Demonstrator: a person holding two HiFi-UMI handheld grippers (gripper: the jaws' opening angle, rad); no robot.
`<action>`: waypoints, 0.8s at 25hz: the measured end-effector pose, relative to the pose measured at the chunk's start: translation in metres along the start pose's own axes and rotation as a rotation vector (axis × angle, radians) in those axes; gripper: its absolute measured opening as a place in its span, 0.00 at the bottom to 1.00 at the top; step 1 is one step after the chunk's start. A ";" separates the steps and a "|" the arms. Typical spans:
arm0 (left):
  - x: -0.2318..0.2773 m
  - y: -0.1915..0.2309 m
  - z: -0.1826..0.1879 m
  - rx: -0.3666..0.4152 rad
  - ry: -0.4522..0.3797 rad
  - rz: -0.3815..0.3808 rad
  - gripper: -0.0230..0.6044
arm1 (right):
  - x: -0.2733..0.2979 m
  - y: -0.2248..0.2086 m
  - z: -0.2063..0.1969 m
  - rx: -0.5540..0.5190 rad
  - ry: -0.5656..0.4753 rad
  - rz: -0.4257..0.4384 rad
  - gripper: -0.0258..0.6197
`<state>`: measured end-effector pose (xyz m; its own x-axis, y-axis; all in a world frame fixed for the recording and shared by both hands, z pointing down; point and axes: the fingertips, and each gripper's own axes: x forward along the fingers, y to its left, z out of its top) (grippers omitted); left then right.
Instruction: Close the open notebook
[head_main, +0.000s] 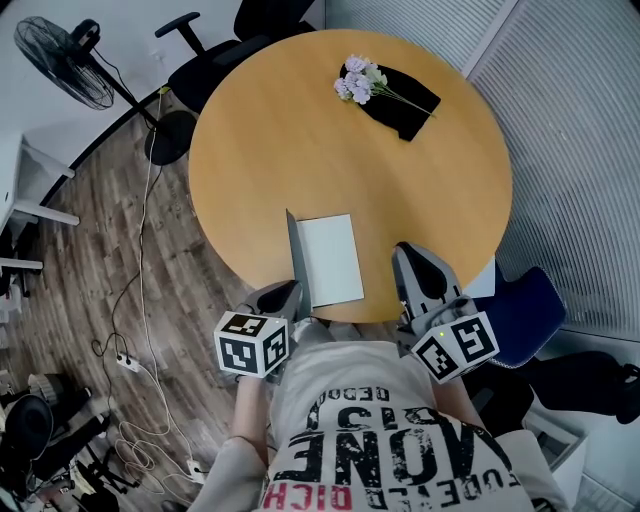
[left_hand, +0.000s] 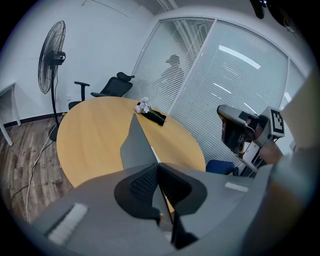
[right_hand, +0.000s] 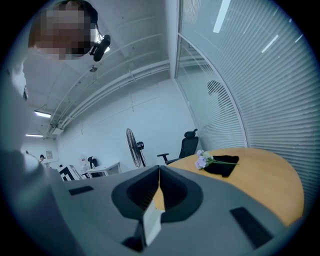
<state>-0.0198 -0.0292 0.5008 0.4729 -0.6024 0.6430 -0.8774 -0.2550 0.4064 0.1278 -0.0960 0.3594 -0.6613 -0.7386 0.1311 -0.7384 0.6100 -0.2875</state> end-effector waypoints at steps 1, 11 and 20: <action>0.001 -0.001 0.000 0.002 0.000 0.001 0.07 | -0.001 -0.001 -0.001 0.001 0.001 0.002 0.06; 0.015 -0.015 0.001 0.012 0.015 -0.004 0.07 | -0.002 -0.011 -0.001 0.009 0.007 0.020 0.06; 0.031 -0.024 0.001 0.012 0.030 -0.015 0.07 | -0.003 -0.026 -0.003 0.019 0.014 0.010 0.06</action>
<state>0.0154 -0.0425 0.5103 0.4884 -0.5757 0.6557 -0.8708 -0.2734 0.4086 0.1489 -0.1086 0.3694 -0.6707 -0.7282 0.1412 -0.7290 0.6119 -0.3069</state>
